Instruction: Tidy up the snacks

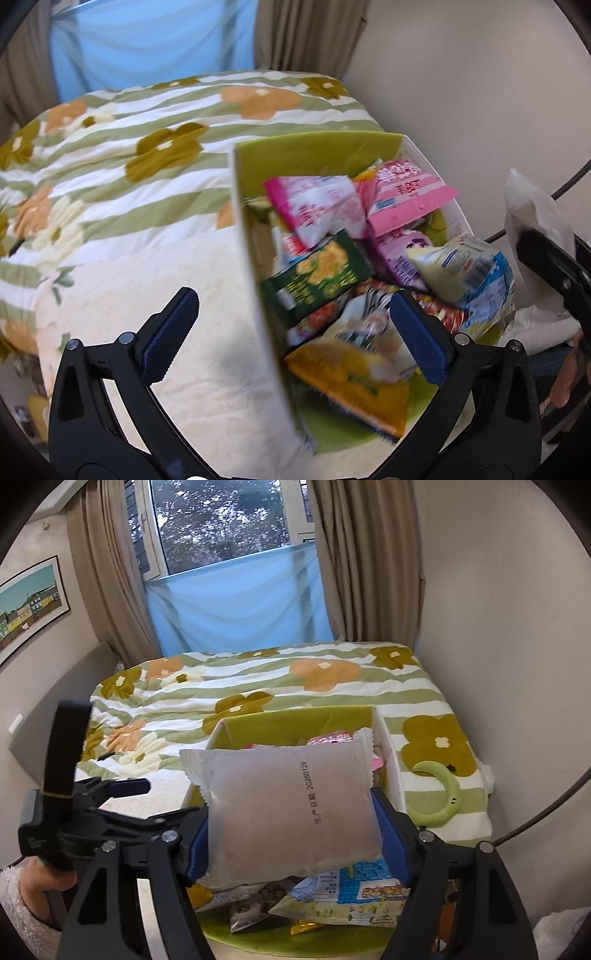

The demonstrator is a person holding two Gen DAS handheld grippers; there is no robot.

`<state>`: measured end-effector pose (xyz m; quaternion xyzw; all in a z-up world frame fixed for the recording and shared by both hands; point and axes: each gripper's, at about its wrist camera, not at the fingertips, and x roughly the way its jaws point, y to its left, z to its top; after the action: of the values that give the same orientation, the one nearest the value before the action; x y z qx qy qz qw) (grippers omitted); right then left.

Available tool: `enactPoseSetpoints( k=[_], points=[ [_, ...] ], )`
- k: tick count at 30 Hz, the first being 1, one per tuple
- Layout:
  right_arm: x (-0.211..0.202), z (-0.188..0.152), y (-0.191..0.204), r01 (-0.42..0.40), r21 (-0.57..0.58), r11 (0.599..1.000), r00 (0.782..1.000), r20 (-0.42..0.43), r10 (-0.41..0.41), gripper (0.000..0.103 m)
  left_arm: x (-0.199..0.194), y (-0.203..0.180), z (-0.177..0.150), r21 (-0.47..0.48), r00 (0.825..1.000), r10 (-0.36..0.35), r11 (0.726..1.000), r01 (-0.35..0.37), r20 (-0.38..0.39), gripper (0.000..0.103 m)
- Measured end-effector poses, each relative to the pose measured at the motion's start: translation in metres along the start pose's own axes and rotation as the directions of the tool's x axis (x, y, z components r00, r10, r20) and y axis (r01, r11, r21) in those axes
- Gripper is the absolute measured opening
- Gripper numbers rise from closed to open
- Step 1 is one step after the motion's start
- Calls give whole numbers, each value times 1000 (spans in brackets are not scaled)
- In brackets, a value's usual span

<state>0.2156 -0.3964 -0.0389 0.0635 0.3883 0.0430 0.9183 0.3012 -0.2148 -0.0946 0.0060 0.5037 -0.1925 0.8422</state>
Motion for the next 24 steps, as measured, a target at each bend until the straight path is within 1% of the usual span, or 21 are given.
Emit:
enactPoseSetpoints(
  k=[5, 11, 16, 18, 19, 21, 22, 24],
  points=[
    [8, 7, 8, -47, -16, 999, 999, -23, 47, 71, -23, 13, -15, 5, 997, 69, 998, -69, 27, 103],
    [26, 19, 24, -115, -38, 993, 991, -78, 112, 71, -35, 28, -26, -37, 995, 96, 995, -95, 36, 103],
    [56, 27, 31, -148, -49, 988, 981, -133, 140, 73, -37, 37, -32, -71, 989, 148, 987, -146, 28, 103],
    [70, 29, 32, -146, -49, 988, 979, -150, 137, 74, -37, 41, -36, -94, 986, 165, 982, -162, 27, 103],
    [76, 28, 32, -136, -53, 989, 980, -156, 126, 76, -37, 43, -38, -103, 985, 169, 981, -166, 26, 103],
    [83, 26, 33, -110, -69, 991, 982, -164, 98, 99, -38, 48, -46, -131, 984, 178, 976, -174, 20, 103],
    [82, 25, 32, -101, -71, 992, 983, -158, 89, 103, -37, 51, -49, -139, 983, 182, 974, -179, 14, 103],
    [76, 19, 30, -86, -66, 994, 987, -143, 76, 103, -36, 52, -55, -146, 982, 189, 972, -186, 5, 103]
  ],
)
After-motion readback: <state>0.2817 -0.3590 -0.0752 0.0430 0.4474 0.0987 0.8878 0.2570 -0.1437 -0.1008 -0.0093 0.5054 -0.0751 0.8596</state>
